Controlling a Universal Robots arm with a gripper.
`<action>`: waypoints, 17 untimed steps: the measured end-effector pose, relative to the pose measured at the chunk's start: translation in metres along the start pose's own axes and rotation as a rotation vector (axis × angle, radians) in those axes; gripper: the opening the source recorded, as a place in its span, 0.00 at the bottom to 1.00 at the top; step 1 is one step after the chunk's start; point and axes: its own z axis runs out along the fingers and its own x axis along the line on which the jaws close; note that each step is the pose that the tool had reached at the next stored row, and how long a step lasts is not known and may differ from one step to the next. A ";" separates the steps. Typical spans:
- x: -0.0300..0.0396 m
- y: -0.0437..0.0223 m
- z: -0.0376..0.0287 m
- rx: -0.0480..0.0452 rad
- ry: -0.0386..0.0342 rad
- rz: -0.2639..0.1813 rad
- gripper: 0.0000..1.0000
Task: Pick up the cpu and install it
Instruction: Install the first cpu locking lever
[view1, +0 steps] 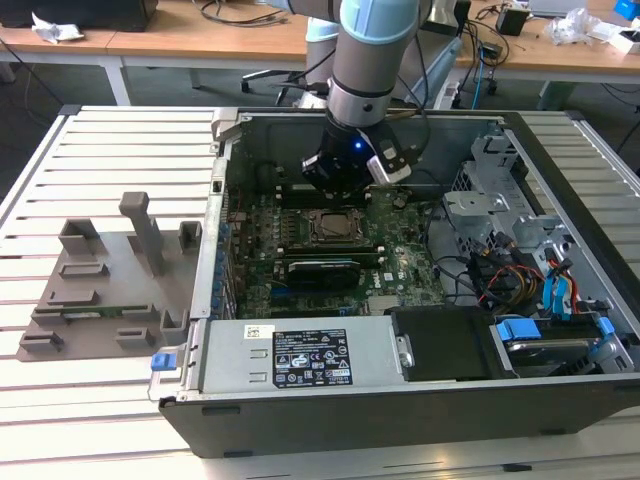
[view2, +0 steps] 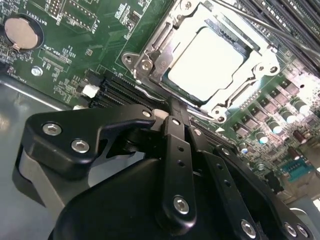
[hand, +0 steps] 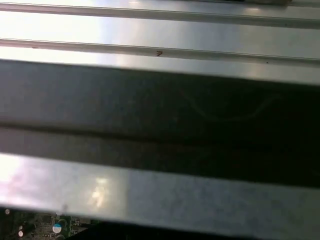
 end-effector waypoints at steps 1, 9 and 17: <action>-0.0005 -0.0001 0.0003 0.0021 0.0003 0.000 0.11; -0.0022 0.0071 0.0026 0.0025 0.0003 -0.001 0.11; -0.0043 0.0071 0.0033 0.0015 0.0003 -0.001 0.11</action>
